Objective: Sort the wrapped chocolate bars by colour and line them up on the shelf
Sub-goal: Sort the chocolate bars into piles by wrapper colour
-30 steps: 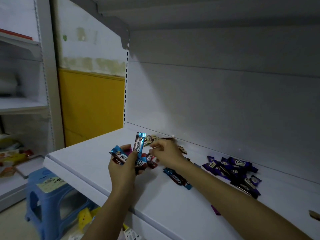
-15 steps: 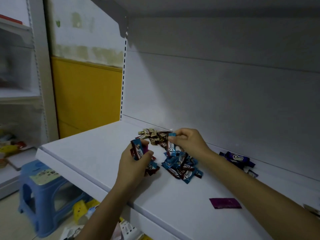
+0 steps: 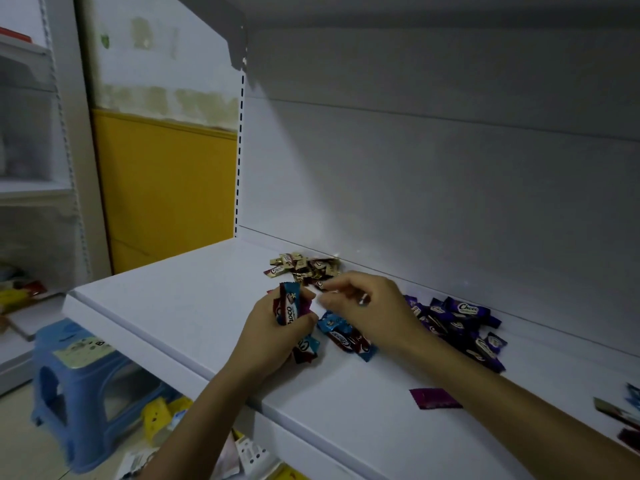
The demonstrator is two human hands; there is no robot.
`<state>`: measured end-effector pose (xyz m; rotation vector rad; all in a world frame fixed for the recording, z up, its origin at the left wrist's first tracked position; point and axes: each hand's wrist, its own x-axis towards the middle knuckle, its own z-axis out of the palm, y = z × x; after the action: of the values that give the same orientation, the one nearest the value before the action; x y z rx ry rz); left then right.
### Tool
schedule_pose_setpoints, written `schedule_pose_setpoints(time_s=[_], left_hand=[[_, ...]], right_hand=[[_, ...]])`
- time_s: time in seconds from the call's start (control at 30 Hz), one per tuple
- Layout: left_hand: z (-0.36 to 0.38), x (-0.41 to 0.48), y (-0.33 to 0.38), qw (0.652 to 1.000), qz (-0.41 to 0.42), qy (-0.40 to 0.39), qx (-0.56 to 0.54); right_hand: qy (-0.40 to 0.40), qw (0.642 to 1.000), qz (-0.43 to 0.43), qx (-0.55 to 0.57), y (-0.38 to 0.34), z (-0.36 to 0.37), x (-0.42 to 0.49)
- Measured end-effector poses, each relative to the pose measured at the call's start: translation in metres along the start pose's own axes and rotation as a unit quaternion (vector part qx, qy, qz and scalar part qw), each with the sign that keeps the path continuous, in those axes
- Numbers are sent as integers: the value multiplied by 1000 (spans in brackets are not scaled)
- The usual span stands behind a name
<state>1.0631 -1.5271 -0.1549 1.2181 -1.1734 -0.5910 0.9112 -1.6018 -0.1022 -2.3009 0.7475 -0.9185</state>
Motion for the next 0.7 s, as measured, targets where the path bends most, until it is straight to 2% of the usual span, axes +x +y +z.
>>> schedule_pose_setpoints(time_s=[0.07, 0.13, 0.27, 0.37, 0.43, 0.57, 0.63, 0.7], left_hand=[[0, -1, 1, 999, 25, -16, 32], [1, -2, 1, 998, 27, -24, 48], [-1, -1, 2, 998, 20, -15, 56], [-2, 0, 0, 999, 4, -14, 29], [-2, 0, -1, 1000, -11, 2, 5], [-2, 0, 0, 998, -20, 45, -26], [-1, 0, 1, 998, -12, 61, -28], [-2, 0, 2, 996, -14, 77, -39]], right_hand=[[-28, 999, -27, 7, -12, 11, 1], [-20, 999, -31, 26, -19, 18, 7], [27, 986, 61, 154, -17, 12, 17], [100, 966, 134, 198, -1, -6, 21], [114, 960, 189, 174, 15, -21, 21], [80, 956, 262, 105, 47, -31, 13], [94, 961, 248, 72, 55, -28, 10], [119, 974, 191, -8, 52, -22, 8]])
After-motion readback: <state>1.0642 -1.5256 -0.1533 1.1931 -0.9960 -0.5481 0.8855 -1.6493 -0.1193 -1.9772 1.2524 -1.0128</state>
